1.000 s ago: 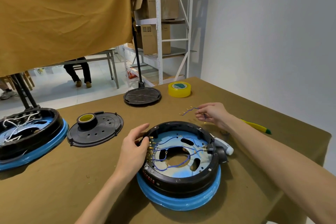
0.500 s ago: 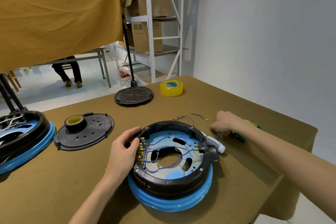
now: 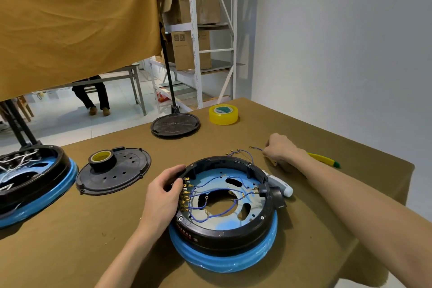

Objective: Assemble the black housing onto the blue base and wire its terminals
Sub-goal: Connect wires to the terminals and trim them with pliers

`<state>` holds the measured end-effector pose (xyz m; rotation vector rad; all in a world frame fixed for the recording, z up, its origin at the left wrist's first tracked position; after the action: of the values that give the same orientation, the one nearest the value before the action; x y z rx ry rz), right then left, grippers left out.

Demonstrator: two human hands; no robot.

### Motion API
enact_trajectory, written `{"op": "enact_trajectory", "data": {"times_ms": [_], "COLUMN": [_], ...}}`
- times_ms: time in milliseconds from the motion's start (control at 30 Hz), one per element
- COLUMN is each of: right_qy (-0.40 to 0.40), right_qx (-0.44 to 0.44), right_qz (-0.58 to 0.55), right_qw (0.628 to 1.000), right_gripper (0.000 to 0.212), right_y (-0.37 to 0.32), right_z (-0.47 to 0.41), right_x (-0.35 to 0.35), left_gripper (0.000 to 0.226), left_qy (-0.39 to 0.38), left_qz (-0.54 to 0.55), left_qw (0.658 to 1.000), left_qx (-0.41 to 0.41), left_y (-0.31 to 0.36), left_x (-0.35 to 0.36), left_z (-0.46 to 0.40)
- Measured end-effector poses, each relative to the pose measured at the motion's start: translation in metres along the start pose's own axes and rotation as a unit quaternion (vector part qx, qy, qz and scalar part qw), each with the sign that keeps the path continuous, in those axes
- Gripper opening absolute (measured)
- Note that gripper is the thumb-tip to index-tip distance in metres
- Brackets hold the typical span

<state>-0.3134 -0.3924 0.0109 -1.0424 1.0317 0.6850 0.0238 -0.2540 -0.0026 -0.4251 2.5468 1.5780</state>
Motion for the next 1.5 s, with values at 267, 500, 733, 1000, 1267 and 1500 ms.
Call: {"op": "enact_trajectory", "data": {"times_ms": [267,500,733,1000,1267,1500], "right_qy": [0.073,0.015,-0.111,0.067,0.091,-0.009], "right_qx": [-0.023,-0.149,-0.196,-0.118,-0.057,0.031], "right_qz": [0.050,-0.302,-0.404,-0.187,-0.008,0.037], "right_qw": [0.996,0.941,0.887,0.973,0.994,0.999], "right_gripper": [0.020,0.008,0.009,0.017,0.027,0.012], "right_y": [0.001,-0.035,-0.072,-0.024,0.006,0.018], "right_z": [-0.003,0.049,0.094,0.047,0.024,0.024], "right_x": [0.008,-0.019,-0.024,-0.009,0.008,-0.011], "left_gripper": [0.036,0.035,0.034,0.035,0.034,0.035], "left_qy": [0.000,-0.004,-0.003,-0.005,0.001,-0.006], "left_qz": [0.010,0.008,0.008,0.014,0.021,0.016], "left_qw": [1.000,1.000,1.000,1.000,1.000,1.000], "left_qx": [-0.002,0.003,0.004,0.001,-0.004,-0.005], "left_y": [0.000,0.000,-0.001,-0.003,-0.006,-0.010], "left_x": [0.001,0.001,0.000,0.000,0.001,0.002], "left_z": [-0.001,-0.001,0.000,-0.001,-0.002,-0.004]}}
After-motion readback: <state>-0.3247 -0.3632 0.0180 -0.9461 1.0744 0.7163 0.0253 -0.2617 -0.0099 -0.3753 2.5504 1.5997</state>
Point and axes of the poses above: each hand's wrist, its own z-axis away from the middle knuckle, its own x-axis out of the palm, y = z × x, the point moved 4 cm from there along -z, towards the middle knuckle, and after that the axes turned 12 degrees about x, right-handed, at the moved point
